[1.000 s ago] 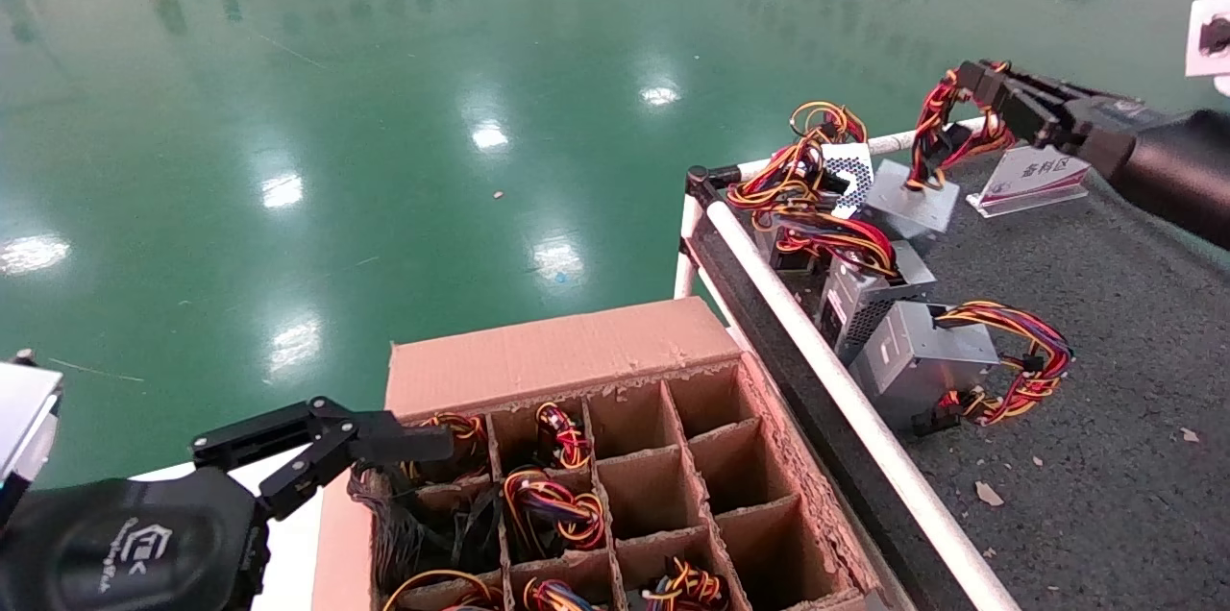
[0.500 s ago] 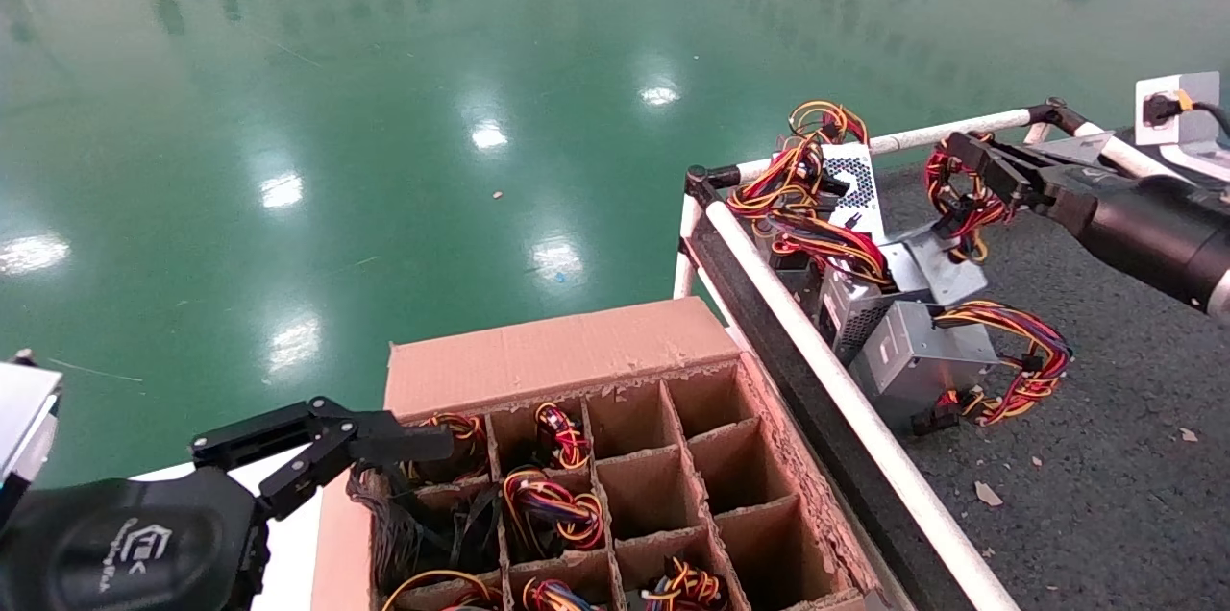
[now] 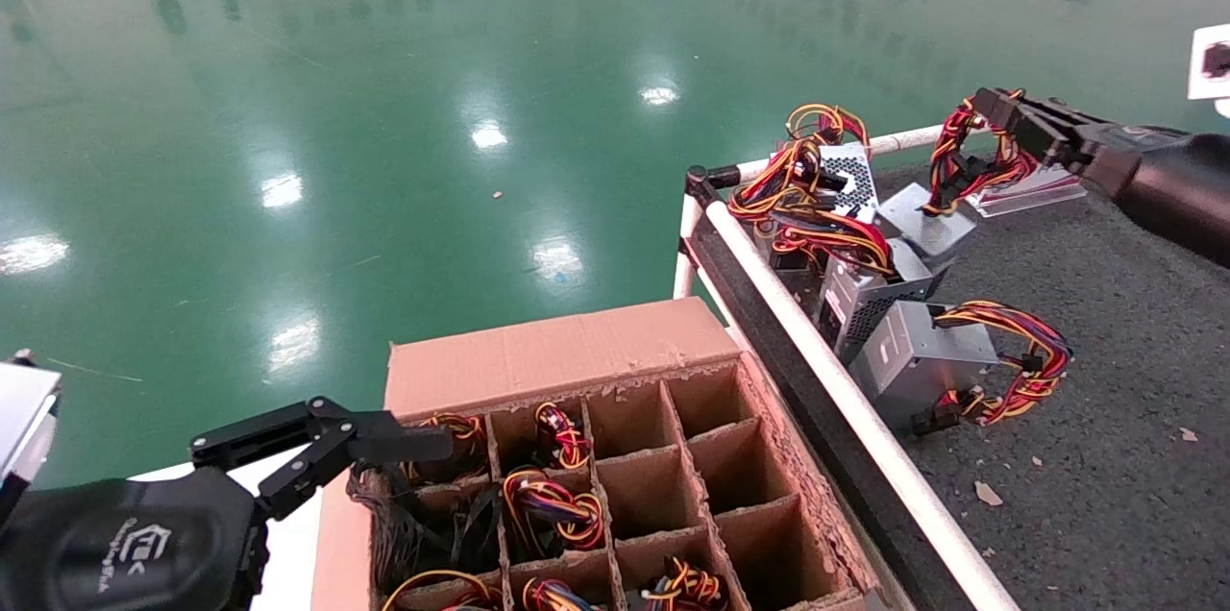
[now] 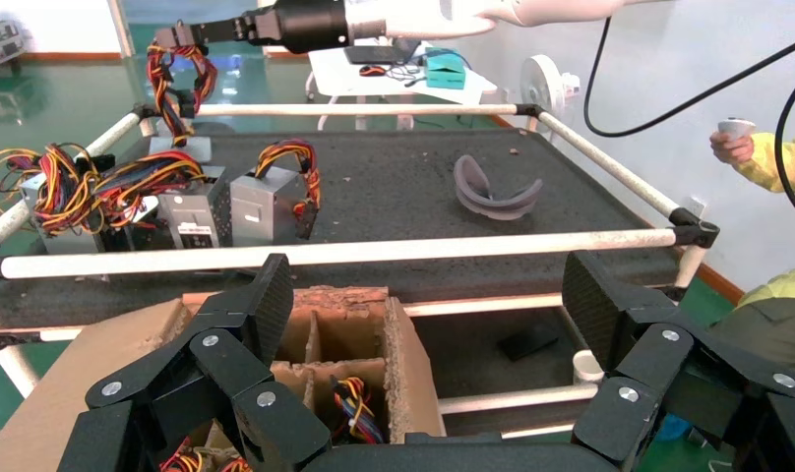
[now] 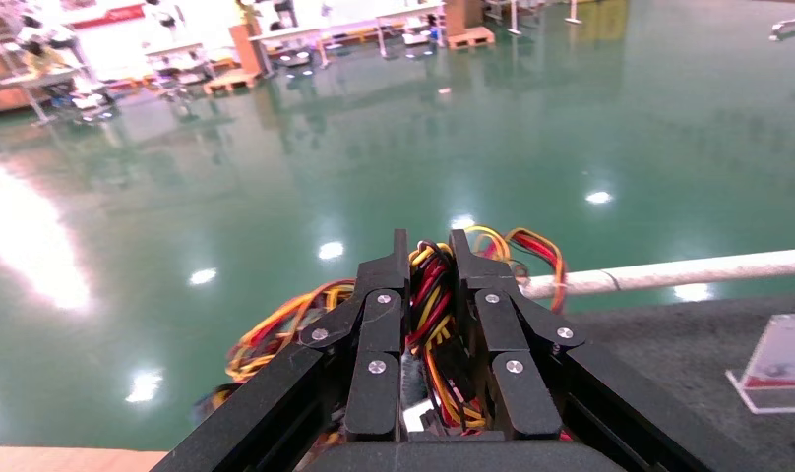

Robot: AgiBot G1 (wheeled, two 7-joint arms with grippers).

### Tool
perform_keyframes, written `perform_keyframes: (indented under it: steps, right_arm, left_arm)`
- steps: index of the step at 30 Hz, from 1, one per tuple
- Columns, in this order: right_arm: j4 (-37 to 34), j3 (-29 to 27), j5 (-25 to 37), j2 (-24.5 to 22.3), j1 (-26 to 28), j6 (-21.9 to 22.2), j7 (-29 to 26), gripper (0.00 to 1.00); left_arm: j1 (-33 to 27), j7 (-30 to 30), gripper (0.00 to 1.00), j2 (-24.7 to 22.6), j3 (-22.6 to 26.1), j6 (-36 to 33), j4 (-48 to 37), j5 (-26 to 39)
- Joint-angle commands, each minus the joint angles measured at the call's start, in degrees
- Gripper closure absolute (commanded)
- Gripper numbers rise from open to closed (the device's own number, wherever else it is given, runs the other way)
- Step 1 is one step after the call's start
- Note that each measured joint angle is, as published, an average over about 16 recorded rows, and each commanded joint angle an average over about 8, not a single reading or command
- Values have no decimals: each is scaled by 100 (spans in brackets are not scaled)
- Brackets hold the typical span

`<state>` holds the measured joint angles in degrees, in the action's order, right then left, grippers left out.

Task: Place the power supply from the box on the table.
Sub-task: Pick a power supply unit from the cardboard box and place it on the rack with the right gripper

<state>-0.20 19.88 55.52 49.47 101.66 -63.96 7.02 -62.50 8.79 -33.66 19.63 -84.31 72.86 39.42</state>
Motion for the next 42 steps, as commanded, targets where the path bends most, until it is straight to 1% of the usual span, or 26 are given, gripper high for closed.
perform_keyframes:
  steps: [1,8,13,18,26,27,28,29,34,35,36,37,42]
  right_arm:
    - [14,-5,-7,-58,10,-129,-60,100]
    - [7,10,14,-207,38,-444,-263,100]
    - [-44,39,57,-227,-20,-491,-348,100]
    - [-115,53,76,-147,-84,-286,-403,100]
    - [-154,67,89,1,-129,292,-421,100]
    - [-147,70,93,13,-128,358,-415,98]
    - [-137,74,98,23,-128,416,-407,92]
    - [-128,78,103,31,-128,461,-400,81]
    - [-84,102,131,49,-130,577,-362,18]
    - [-79,105,135,51,-130,586,-358,8]
    - [-76,107,137,51,-131,592,-356,1]
    - [-72,109,139,52,-131,599,-354,0]
    - [-67,113,145,53,-132,604,-353,0]
  left_arm:
    - [0,0,0,0,0,0,0,0]
    - [0,0,0,0,1,0,0,-1]
    - [0,-1,0,1,1,1,0,-1]
    - [0,-1,0,1,2,1,0,-1]
    - [-1,-1,0,1,3,1,0,-2]
    - [-1,-1,0,1,3,1,0,-2]
    - [-1,-1,0,1,3,1,0,-2]
    - [-1,-2,0,1,3,1,0,-2]
    - [0,-2,0,1,3,2,-1,-2]
    - [0,-2,0,2,3,2,-1,-2]
    - [0,-2,0,2,3,3,-1,-3]
    - [1,-2,0,2,3,3,-1,-3]
    - [1,-2,0,2,3,3,-2,-3]
